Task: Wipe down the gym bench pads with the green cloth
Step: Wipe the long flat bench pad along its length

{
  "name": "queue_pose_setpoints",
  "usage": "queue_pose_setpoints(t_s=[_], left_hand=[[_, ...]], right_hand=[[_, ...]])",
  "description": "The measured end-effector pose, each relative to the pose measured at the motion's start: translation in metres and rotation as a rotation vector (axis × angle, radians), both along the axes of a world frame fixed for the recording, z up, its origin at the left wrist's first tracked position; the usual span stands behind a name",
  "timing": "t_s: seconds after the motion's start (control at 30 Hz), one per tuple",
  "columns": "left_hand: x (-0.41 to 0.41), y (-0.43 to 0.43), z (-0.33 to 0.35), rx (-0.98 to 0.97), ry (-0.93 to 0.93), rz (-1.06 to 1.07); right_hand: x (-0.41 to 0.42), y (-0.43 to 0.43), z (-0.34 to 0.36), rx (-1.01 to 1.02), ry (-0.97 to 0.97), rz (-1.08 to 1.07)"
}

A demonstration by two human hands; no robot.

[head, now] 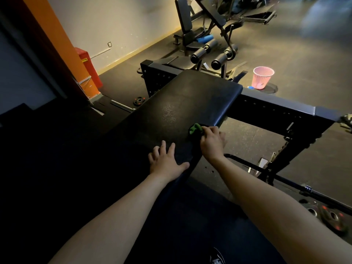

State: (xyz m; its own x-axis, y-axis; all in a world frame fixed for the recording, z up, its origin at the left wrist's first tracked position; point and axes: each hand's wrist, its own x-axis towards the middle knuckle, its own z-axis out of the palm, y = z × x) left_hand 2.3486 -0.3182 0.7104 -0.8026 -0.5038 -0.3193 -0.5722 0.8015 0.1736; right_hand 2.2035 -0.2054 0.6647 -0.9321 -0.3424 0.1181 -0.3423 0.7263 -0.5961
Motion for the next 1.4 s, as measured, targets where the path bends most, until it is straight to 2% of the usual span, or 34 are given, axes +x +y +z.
queue_pose_setpoints(t_s=[0.13, 0.27, 0.43, 0.5, 0.6, 0.73, 0.83, 1.0, 1.13, 1.2, 1.3, 1.4], left_hand=[[0.001, 0.005, -0.004, 0.001, 0.004, 0.015], [0.001, 0.013, -0.007, 0.021, 0.031, 0.039], [0.005, 0.019, -0.014, 0.038, 0.065, 0.063], [0.006, 0.021, -0.016, 0.043, 0.079, 0.067], [0.008, 0.022, -0.020, 0.020, 0.102, 0.074], [0.008, 0.021, -0.024, 0.005, 0.129, 0.078], [0.008, 0.022, -0.028, -0.013, 0.160, 0.076], [0.008, 0.022, -0.031, -0.022, 0.171, 0.073], [0.010, 0.020, -0.031, -0.007, 0.196, 0.059], [0.011, 0.018, -0.032, -0.002, 0.193, 0.046], [0.011, 0.018, -0.033, -0.011, 0.186, 0.041], [0.012, 0.020, -0.034, -0.025, 0.190, 0.039]], right_hand=[[0.035, 0.002, -0.006, -0.167, 0.012, 0.113], [0.081, 0.010, -0.018, -0.327, -0.026, 0.115], [0.080, 0.022, -0.020, -0.332, -0.038, 0.270], [0.055, 0.028, -0.015, -0.361, -0.016, 0.185], [0.015, 0.028, -0.004, -0.494, -0.170, -0.045], [0.024, 0.014, -0.009, -0.484, -0.300, -0.018], [0.054, 0.013, -0.020, -0.499, -0.285, -0.054], [0.096, 0.022, -0.026, -0.530, -0.280, 0.018], [0.084, 0.035, -0.020, -0.488, -0.255, 0.126], [0.058, 0.034, -0.015, -0.531, -0.260, 0.010], [0.020, 0.024, -0.007, -0.691, -0.432, -0.231], [0.021, 0.004, -0.010, -0.738, -0.528, -0.275]])
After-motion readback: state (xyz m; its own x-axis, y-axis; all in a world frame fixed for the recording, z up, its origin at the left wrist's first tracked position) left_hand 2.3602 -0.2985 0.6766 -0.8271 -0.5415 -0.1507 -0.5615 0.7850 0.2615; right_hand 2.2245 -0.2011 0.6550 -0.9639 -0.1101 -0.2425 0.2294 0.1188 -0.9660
